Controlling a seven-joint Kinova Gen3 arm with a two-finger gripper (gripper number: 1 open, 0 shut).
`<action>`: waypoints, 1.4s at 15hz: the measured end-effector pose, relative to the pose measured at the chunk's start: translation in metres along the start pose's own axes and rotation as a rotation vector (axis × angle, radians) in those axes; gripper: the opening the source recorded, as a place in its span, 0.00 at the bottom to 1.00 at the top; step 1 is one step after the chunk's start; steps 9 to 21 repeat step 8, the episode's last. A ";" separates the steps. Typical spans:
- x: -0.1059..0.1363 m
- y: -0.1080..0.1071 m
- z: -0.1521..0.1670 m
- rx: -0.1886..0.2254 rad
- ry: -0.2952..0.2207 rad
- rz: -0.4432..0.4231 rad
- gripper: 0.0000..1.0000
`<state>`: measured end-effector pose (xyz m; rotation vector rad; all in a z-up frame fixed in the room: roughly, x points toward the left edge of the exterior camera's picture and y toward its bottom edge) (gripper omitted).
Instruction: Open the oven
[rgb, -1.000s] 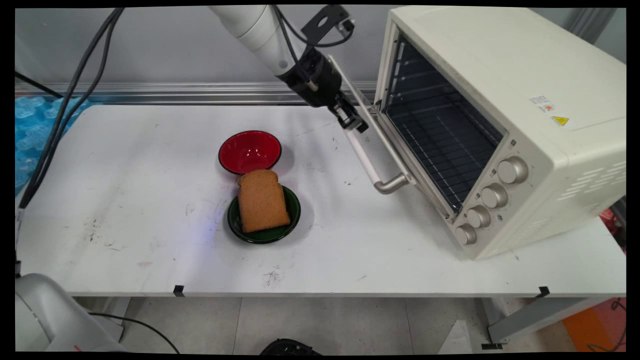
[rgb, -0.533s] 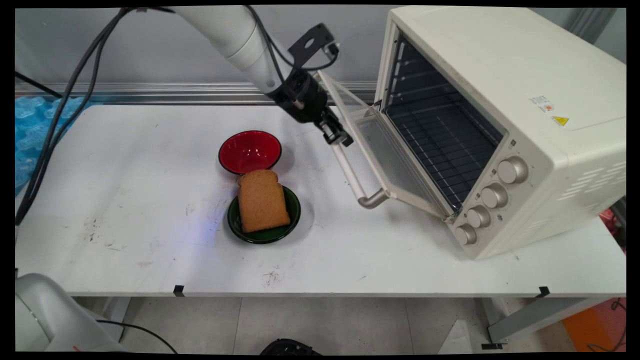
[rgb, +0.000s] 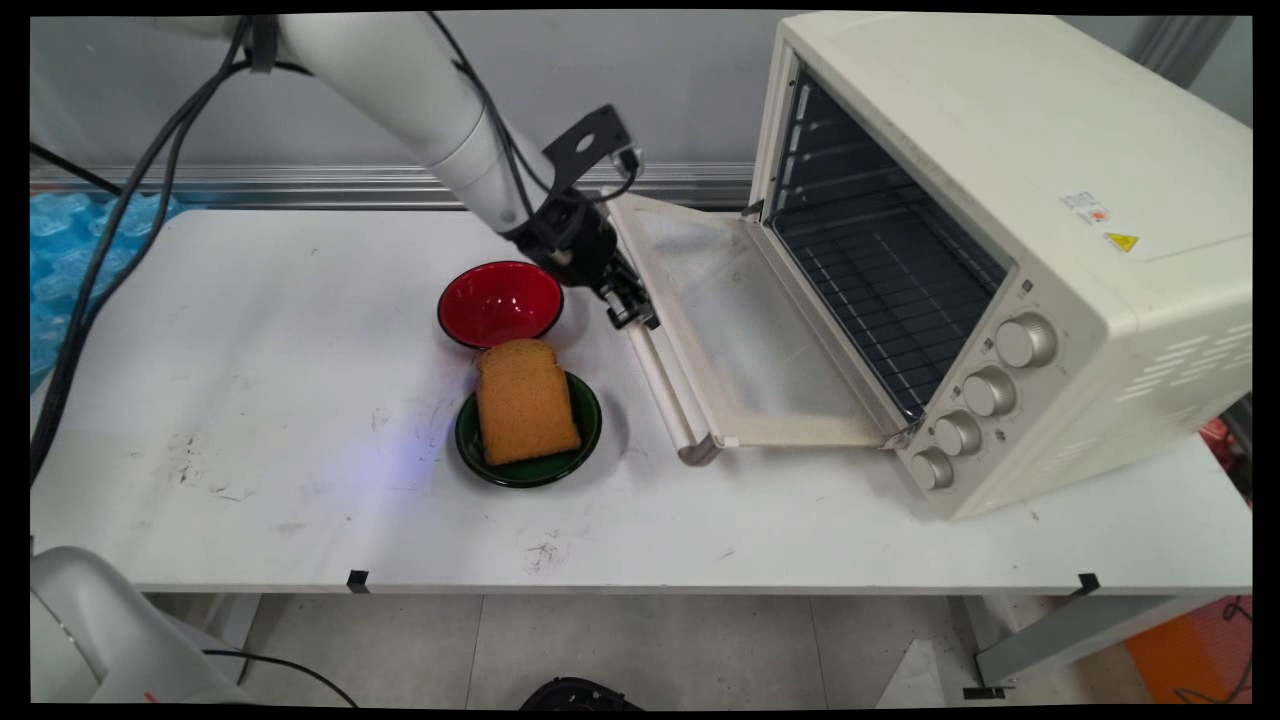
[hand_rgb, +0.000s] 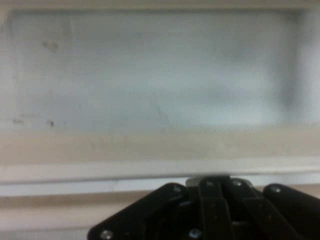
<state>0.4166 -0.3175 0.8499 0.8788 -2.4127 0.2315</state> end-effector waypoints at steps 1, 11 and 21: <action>-0.005 0.000 0.001 0.002 -0.006 0.001 0.00; -0.028 -0.001 0.000 0.016 -0.043 0.004 0.00; -0.028 -0.001 0.000 0.016 -0.043 0.004 0.00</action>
